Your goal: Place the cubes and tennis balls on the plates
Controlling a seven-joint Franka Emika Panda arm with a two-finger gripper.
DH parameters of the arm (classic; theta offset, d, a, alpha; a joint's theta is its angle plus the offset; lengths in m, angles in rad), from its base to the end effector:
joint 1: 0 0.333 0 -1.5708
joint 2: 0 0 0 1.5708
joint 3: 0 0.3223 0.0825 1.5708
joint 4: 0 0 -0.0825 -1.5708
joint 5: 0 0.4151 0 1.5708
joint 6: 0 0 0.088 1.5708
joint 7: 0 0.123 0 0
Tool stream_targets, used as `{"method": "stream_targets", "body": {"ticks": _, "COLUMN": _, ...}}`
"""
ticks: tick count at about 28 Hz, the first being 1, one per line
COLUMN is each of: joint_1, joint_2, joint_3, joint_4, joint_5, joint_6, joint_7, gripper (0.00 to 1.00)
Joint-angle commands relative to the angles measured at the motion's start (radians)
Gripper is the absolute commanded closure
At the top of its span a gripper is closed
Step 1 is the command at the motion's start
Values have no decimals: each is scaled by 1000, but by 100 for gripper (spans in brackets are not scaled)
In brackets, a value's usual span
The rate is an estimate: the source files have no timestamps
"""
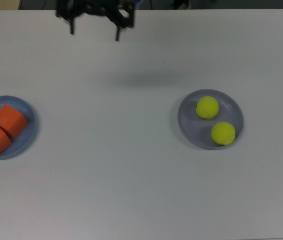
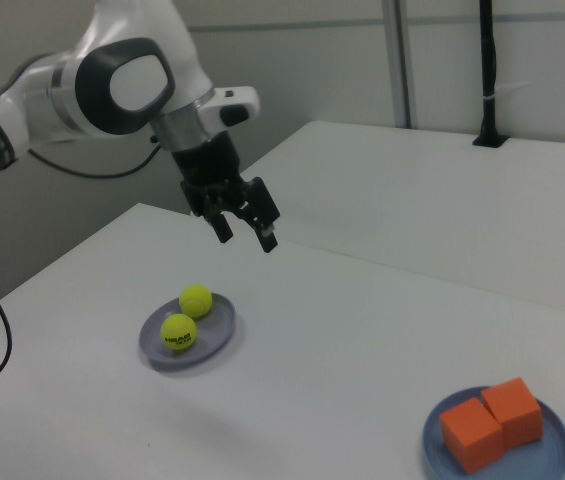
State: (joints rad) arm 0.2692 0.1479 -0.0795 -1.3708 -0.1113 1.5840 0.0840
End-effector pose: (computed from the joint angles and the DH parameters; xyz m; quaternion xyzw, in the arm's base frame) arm 0.6254 0.1104 0.6278 0.9962 0.0522 0.0409 0.0564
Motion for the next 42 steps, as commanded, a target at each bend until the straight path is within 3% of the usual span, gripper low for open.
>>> {"method": "stream_targets", "body": {"ticks": 1, "joint_1": -96, "joint_2": -54, "joint_3": -5, "joint_4": -40, "joint_5": 61, "joint_6": -76, "joint_7": -13, "gripper": 0}}
{"method": "stream_targets", "body": {"ticks": 11, "joint_1": -263, "joint_2": -93, "joint_3": -8, "joint_4": -39, "joint_5": 70, "joint_6": -156, "joint_7": -15, "gripper": 0}}
{"method": "stream_targets", "body": {"ticks": 24, "joint_1": -383, "joint_2": -93, "joint_3": -10, "joint_4": -34, "joint_5": 64, "joint_6": -157, "joint_7": -36, "gripper": 0}}
{"method": "stream_targets", "body": {"ticks": 42, "joint_1": -392, "joint_2": -105, "joint_3": -8, "joint_4": -34, "joint_5": 74, "joint_6": -165, "joint_7": -39, "gripper": 0}}
